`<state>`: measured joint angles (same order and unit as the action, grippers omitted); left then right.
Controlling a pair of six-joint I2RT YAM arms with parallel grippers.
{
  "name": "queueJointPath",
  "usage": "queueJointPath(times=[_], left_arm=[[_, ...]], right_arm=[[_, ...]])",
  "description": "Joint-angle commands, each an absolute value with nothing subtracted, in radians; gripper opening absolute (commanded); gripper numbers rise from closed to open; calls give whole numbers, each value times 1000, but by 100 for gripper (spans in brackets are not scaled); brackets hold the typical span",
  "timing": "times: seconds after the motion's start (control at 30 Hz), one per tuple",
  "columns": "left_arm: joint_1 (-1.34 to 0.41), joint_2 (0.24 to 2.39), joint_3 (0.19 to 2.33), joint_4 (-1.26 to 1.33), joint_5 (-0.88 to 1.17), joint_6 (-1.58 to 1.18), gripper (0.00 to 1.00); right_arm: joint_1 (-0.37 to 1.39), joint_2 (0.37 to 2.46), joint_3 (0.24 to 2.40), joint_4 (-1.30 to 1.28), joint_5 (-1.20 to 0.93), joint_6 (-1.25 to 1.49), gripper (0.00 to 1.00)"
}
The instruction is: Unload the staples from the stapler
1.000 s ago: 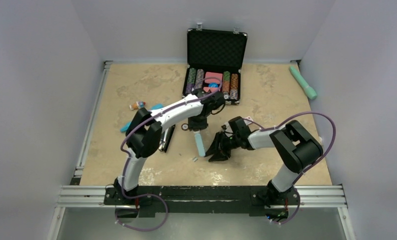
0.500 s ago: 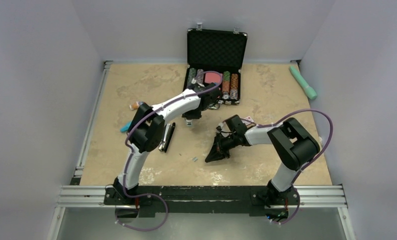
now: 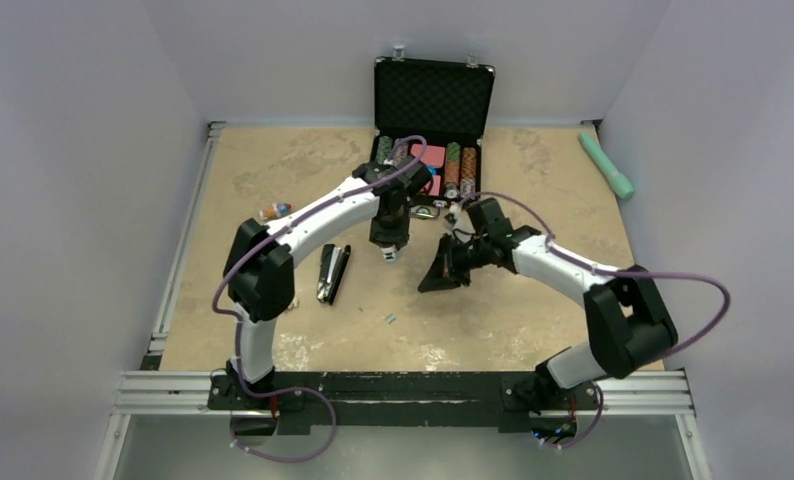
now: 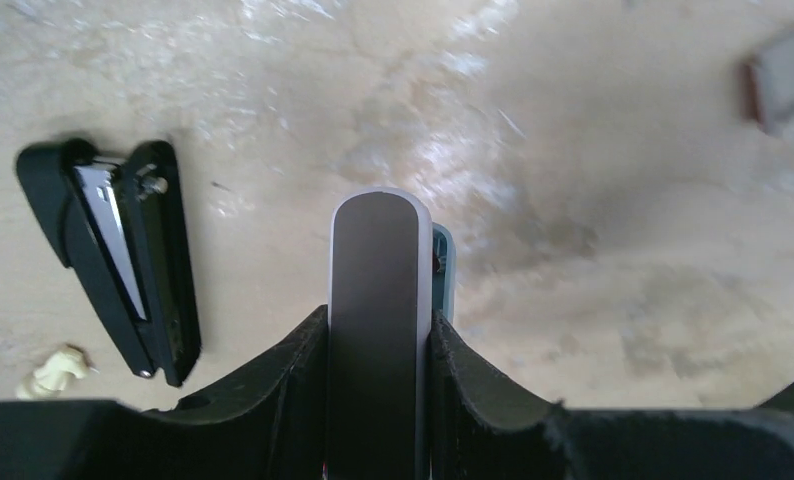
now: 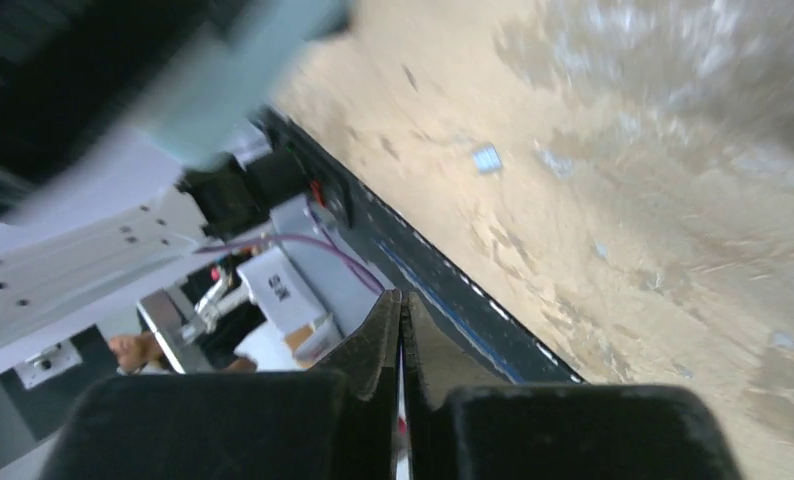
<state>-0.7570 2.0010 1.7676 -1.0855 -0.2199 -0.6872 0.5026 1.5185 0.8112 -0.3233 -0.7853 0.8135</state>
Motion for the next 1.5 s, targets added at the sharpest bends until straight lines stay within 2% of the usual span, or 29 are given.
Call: queueJointPath(times=[0.0,0.07,0.1,0.17,0.3,0.43,0.47,0.53,0.57,0.7,0.83,0.93,1.47], left_arm=[[-745,1885,1746,-1120,28,-674,0],[-734,1862,1724,-1125,133,-659,0],[-732,1850,1717,-1117,162,-643,0],[-735,1801,1670,-1069,151,-606,0],[-734,1733,1649,-1015,7,-541,0],[-720,1868,1842,-1169,56,-477,0],[-722,1877,1857,-1165,101,-464,0],[-723,1859,1834,-1109,185,-459,0],[-722,1838,1824,-1079,211,-466,0],[-713,1800,1822,-1047,316,-459,0],[-710,1755,1808,-988,378,-445,0],[-704,1726,1814,-976,389,-432,0],[-661,1591,1755,-725,549,-576,0]], right_arm=[[411,1387,941,-465,-662,639,16],[396,1360,1005,-532,-589,578,47],[395,1357,1031,-563,-553,550,59],[395,1365,1063,-601,-518,518,63],[394,1362,1041,-604,-493,529,63],[394,1321,968,-533,-535,582,61],[394,1310,953,-497,-535,612,58],[395,1302,934,-442,-544,655,43],[395,1304,931,-422,-546,663,39],[395,1321,939,-359,-603,687,42],[388,1278,919,-233,-724,820,52],[375,1223,932,-190,-720,907,56],[369,1153,907,-94,-762,1012,46]])
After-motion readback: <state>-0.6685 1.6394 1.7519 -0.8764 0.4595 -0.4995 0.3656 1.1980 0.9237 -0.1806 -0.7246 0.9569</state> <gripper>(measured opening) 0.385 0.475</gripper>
